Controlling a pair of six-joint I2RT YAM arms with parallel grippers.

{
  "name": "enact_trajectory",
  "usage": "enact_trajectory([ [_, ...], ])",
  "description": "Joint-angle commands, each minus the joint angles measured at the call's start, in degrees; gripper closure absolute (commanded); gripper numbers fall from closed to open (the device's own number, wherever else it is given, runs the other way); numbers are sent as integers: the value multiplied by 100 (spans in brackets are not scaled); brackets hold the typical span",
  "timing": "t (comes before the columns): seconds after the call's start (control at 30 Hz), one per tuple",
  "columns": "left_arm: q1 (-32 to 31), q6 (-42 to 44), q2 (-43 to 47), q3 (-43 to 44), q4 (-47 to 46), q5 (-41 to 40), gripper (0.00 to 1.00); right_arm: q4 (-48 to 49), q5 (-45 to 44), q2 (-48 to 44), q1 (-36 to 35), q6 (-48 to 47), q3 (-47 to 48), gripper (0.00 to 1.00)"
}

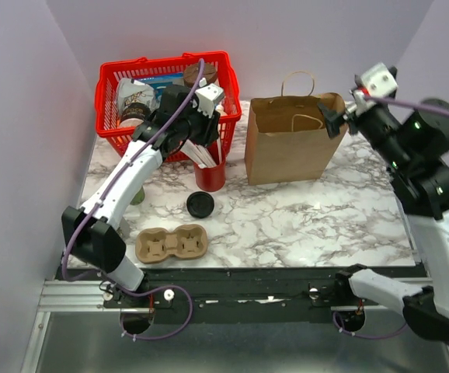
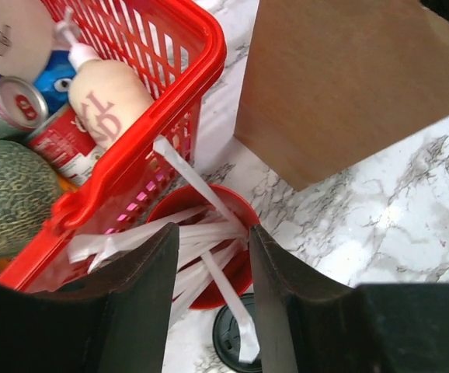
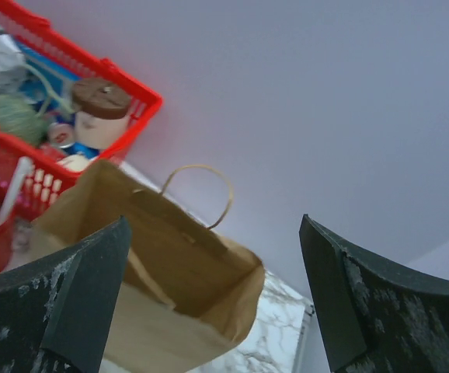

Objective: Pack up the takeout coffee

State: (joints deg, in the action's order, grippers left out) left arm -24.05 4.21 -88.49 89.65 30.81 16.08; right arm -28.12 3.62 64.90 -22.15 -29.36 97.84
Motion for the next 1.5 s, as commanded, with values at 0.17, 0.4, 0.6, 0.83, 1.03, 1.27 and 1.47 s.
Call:
enact_trajectory([
  [0.17, 32, -596, -933, 527, -268, 98, 51, 8, 447, -689, 0, 195, -881, 0],
  [0.4, 32, -597, -1486, 896, -339, -105, 50, 8, 429, -769, 9, 168, -1083, 0],
  [0.6, 32, -588, -1856, 1142, -304, -412, 54, 87, 385, -707, 9, 63, -1118, 0],
  [0.83, 32, -562, -1988, 1222, -207, -290, 67, 184, 359, -672, 9, 10, -1188, 0],
  [1.03, 32, -456, -1874, 1292, -110, -175, 90, 245, 219, -637, 0, -69, -1215, 0],
  [1.27, 76, 256, -1015, 1424, 355, 297, 100, 290, -712, -277, 9, -122, -847, 0],
  [1.47, 59, 248, -442, 2424, 594, 1274, 100, -80, -1117, 84, 27, -184, -520, 0],
])
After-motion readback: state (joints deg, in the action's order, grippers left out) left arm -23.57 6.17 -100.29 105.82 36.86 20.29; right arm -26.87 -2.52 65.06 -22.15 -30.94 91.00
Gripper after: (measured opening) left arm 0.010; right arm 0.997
